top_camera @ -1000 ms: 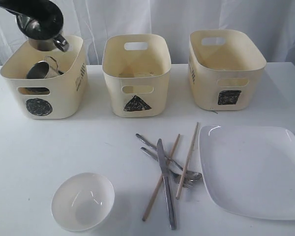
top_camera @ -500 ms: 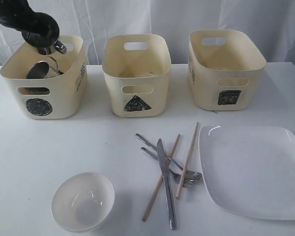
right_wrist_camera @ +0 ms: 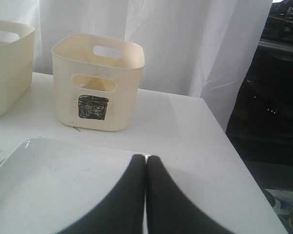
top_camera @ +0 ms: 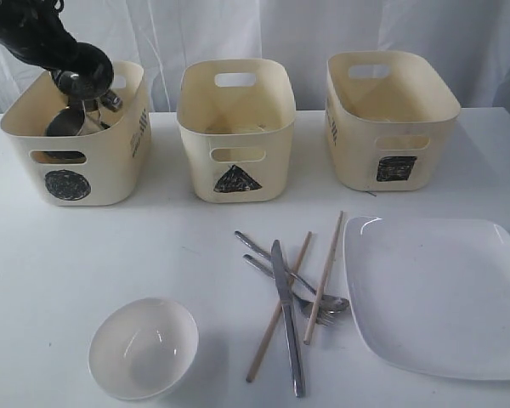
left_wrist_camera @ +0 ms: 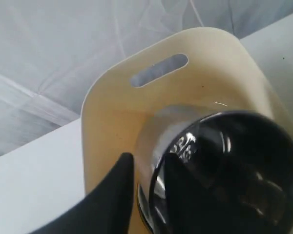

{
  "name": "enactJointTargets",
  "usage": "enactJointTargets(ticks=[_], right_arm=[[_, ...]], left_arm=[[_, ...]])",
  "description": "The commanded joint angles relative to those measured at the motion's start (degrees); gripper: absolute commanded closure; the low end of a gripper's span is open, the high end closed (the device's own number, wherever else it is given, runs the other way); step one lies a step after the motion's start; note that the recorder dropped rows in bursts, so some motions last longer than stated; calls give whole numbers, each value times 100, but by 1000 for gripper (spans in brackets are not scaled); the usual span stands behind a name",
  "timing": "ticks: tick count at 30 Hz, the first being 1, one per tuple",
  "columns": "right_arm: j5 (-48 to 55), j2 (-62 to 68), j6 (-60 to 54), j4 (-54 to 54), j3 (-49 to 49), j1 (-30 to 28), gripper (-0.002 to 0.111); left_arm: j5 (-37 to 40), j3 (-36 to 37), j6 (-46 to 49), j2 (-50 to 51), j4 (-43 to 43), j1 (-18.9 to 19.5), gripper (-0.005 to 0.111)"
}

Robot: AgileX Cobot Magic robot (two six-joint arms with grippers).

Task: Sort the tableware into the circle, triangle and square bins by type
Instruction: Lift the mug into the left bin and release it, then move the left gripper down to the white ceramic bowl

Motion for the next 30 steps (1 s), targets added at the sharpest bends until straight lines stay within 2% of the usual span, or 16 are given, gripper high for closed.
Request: enactJointTargets(ticks=[1,6,9,12,16,20,23,26,30], right_arm=[[-41,-32,30,-11,34,10,108],[-41,-32,30,-11,34,10,108],[-41,-32,30,-11,34,10,108],[-41,-32,30,-11,34,10,108],[-41,-32,30,-11,34,10,108],[-41,-32,30,-11,34,10,108],[-41,-32,30,-11,34,10,108],[-41,-32,30,-11,34,10,108],[-41,-32,30,-11,34,10,108]], left_arm=[[111,-48,-133,-122,-52,8,57],[432,-48,-356,-335,-126,8,56],[692,-48,-306,-658,-510,8,57],[1155,-48,171,-1067,-948,8,58],[2362,-48,1370,-1579,-2119,8,58],[3403,-6,1802,-1966,-3398,8,58],[3695,390,2041,-2286,-4190,-18,58],[3676,1101,2023,-2541,-4044,-210,58],[3269,2367,1941,-2794,-3938,-428,58]])
